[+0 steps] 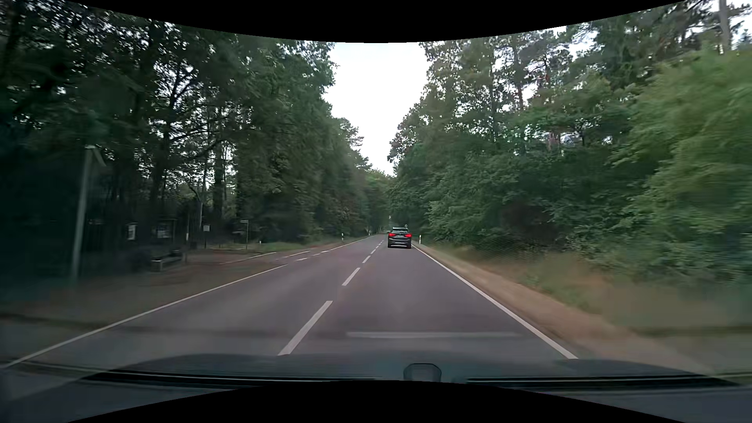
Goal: Follow the waypoints while adhering to traffic rules and regulations
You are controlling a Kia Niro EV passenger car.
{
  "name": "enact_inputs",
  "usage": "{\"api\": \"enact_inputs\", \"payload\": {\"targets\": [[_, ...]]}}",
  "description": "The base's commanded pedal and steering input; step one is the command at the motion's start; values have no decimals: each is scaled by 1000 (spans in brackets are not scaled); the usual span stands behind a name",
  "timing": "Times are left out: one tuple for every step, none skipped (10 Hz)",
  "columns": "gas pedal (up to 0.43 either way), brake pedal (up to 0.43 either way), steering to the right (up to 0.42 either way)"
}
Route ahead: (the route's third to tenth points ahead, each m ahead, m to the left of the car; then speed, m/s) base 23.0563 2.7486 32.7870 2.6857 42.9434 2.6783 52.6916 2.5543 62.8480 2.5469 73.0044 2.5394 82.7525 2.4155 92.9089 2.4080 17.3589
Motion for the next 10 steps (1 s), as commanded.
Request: {"api": "enact_inputs", "payload": {"targets": [[0, 0, 0], [0, 0, 0], [0, 0, 0], [0, 0, -2], [0, 0, -3], [0, 0, -2], [0, 0, 0], [0, 0, -1], [0, 0, -1], [0, 0, -1]]}}
